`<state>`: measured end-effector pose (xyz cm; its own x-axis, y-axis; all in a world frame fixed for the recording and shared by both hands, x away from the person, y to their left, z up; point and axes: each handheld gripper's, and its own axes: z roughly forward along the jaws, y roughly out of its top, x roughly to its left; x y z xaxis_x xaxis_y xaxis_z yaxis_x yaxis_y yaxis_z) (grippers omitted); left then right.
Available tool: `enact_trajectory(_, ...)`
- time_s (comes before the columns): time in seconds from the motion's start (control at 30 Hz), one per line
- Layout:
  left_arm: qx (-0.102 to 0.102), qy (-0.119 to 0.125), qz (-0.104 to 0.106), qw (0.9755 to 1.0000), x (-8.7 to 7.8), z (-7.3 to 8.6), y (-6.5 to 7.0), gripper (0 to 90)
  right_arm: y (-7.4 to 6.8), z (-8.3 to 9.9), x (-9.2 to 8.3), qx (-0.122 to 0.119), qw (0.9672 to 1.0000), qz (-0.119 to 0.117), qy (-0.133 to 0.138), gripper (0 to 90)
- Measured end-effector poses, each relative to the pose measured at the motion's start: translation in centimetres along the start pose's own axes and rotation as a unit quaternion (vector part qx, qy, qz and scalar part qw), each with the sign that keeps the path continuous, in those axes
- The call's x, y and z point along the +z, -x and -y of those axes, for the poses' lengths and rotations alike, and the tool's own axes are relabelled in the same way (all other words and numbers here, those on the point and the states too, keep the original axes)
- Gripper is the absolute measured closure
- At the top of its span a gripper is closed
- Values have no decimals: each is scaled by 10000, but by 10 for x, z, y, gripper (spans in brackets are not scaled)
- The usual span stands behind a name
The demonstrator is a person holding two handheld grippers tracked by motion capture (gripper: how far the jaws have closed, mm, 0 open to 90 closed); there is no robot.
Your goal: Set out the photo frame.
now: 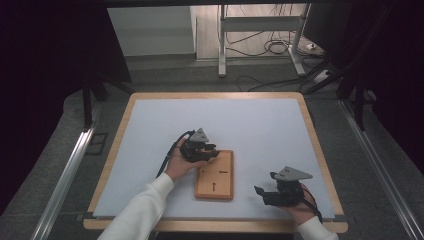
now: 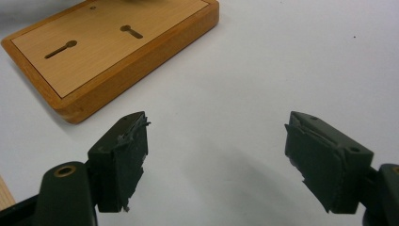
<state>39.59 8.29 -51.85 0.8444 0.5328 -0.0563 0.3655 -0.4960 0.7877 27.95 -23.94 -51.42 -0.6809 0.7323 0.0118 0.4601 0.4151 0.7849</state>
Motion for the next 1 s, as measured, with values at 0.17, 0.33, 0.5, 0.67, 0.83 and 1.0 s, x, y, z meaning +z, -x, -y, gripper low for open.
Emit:
enact_trajectory(0.17, -31, 18, 22, 10000, 3, 0, -2, 704, -2, 1, 3, -76, 10000, 7, -49, 215)
enact_trajectory(0.33, -13, 30, 52, 10000, 5, 0, -4, 736, -1, 1, 3, -66, 10000, 17, -65, 215)
enact_trajectory(0.5, -19, 30, 96, 9999, 7, -2, -3, 800, -2, 0, 2, -87, 10000, 19, -26, 213)
enact_trajectory(0.67, -115, 7, 144, 9998, 8, -3, -3, 838, -7, -2, 2, -208, 9998, 48, -7, 203)
enact_trajectory(0.83, -217, -82, 277, 9993, 8, -5, -6, 840, -18, -5, 2, -515, 9986, 91, -22, 194)
enact_trajectory(1.0, -309, -186, 397, 9986, 8, -8, -9, 839, -28, -9, 4, -783, 9969, 86, 16, 186)
